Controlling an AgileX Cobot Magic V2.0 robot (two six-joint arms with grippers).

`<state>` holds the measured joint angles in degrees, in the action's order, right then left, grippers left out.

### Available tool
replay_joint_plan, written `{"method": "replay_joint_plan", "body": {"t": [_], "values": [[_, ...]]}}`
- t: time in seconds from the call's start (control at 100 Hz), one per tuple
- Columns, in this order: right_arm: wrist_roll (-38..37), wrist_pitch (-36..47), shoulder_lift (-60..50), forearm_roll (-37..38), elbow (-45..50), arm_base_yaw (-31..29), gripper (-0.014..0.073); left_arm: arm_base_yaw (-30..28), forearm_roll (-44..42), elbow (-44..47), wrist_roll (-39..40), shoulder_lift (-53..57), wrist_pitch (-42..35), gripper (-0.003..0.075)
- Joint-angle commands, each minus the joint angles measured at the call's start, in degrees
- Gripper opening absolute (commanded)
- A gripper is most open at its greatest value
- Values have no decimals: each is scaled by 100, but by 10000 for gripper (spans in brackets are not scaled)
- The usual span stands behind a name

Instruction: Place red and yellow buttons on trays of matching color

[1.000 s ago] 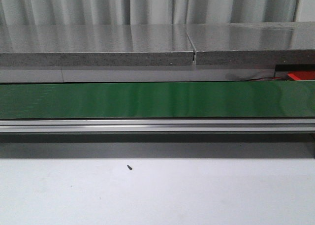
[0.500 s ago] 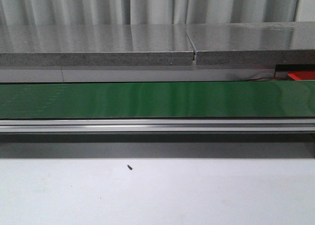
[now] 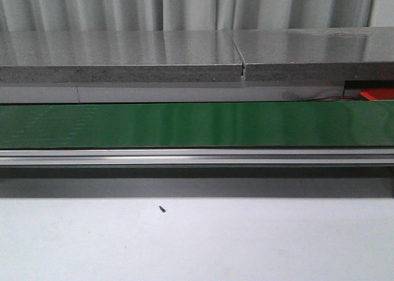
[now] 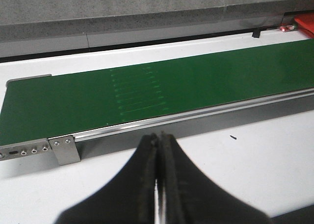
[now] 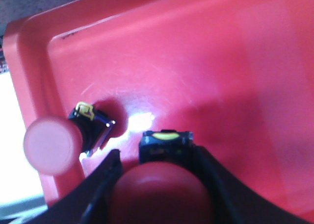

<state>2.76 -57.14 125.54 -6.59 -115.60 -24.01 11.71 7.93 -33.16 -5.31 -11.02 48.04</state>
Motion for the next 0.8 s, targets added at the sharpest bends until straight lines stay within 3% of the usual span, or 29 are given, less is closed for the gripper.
{"method": "replay_joint_plan", "body": {"t": [0.0, 0.55, 0.62, 0.79], "values": [[3, 407, -248, -176, -207, -33, 224, 31, 68, -147, -2, -78, -430, -18], [3, 717, 232, -302, -207, -39, 230, 31, 68, -147, -2, -78, -430, -18], [3, 717, 232, -302, -207, -39, 278, 31, 68, -147, -2, -78, -430, -18], [3, 744, 232, -302, -207, -39, 493, 31, 68, -147, -2, -78, -430, -18]]}}
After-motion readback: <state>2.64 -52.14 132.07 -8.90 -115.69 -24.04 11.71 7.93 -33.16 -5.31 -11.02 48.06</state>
